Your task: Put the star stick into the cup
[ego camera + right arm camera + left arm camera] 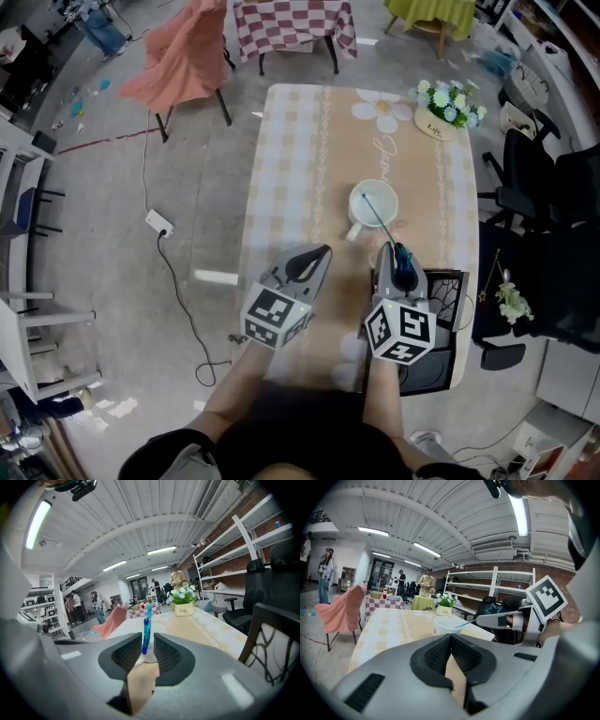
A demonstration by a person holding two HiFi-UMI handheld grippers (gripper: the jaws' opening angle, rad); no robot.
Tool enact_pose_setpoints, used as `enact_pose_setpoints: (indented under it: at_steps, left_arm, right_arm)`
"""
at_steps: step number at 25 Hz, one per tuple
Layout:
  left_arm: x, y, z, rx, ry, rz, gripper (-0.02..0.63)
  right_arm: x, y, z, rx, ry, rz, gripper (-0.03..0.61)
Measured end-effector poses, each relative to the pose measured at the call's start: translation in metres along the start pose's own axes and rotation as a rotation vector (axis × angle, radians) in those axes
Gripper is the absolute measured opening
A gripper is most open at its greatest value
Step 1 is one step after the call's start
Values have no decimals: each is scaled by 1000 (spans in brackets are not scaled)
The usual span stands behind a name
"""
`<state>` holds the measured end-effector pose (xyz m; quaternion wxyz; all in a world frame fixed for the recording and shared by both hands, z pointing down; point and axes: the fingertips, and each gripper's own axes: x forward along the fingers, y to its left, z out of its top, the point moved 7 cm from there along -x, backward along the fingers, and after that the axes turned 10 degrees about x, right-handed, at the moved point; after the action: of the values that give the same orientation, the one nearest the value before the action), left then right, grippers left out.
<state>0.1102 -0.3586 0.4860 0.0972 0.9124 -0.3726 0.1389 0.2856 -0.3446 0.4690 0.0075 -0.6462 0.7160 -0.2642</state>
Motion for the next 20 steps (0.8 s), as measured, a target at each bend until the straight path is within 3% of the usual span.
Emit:
enact_pose_setpoints:
  at_steps: [7, 12, 20]
  left_arm:
    - [-9, -5, 0, 7, -11, -3, 9]
    - [-21, -10, 1, 16, -35, -16, 9]
    - [-58, -24, 10, 20, -85, -61, 9]
  right_arm:
    - [-8, 2, -3, 0, -3, 2, 226]
    - [-24, 6, -3, 2, -24, -21, 261]
    - [-72, 32, -8, -13, -51, -33, 264]
